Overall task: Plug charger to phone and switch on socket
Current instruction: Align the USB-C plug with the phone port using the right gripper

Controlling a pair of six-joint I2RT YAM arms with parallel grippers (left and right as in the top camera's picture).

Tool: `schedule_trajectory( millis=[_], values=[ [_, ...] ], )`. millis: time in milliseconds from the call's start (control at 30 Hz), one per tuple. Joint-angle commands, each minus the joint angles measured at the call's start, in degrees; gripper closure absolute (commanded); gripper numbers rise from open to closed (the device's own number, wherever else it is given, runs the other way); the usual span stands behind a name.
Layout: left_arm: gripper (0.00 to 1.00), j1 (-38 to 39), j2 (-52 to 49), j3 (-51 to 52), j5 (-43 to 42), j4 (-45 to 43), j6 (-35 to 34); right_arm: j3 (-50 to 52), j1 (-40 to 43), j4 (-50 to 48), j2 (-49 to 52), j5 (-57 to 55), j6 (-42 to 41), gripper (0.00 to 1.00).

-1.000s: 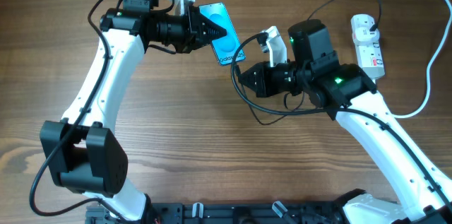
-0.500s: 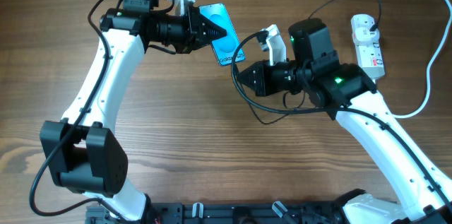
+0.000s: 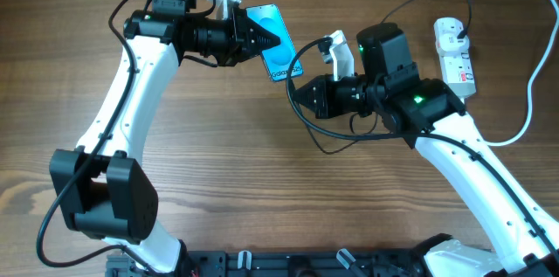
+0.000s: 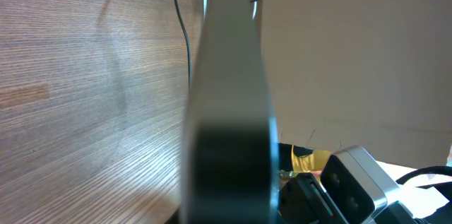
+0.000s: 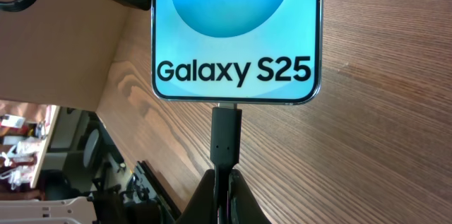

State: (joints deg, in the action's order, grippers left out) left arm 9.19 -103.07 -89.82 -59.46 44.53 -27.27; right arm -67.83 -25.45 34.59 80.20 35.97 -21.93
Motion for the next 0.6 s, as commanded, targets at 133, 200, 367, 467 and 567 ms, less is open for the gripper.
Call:
schedule_trajectory(
  millis=[133,200,367,467,567],
  values=[
    [0.96,0.46,1.70,-0.44,-2.29,1.77,1.38,0.02,-0.42,-2.64,0.55,-2.08,-1.25,0.96],
    [0.96,0.72,1.70,-0.44,-2.27,1.81,1.38,0.02,-0.42,-3.28,0.61,-2.08,-2.03,0.96],
    [0.96,1.86,1.70,-0.44,-4.35,1.99,1.38,0.02,-0.42,-4.22,1.36,-2.03,-2.25,0.96],
    [0.96,1.86,1.70,-0.44,-5.70,2.51,1.36,0.02,-0.42,-4.44,1.86,-1.64,-2.23,0.96],
    [0.96,1.90,1.70,-0.44,-5.70,4.66,1.33,0.02,-0.42,-5.53,1.95,-1.64,-2.27,0.96]
  ],
)
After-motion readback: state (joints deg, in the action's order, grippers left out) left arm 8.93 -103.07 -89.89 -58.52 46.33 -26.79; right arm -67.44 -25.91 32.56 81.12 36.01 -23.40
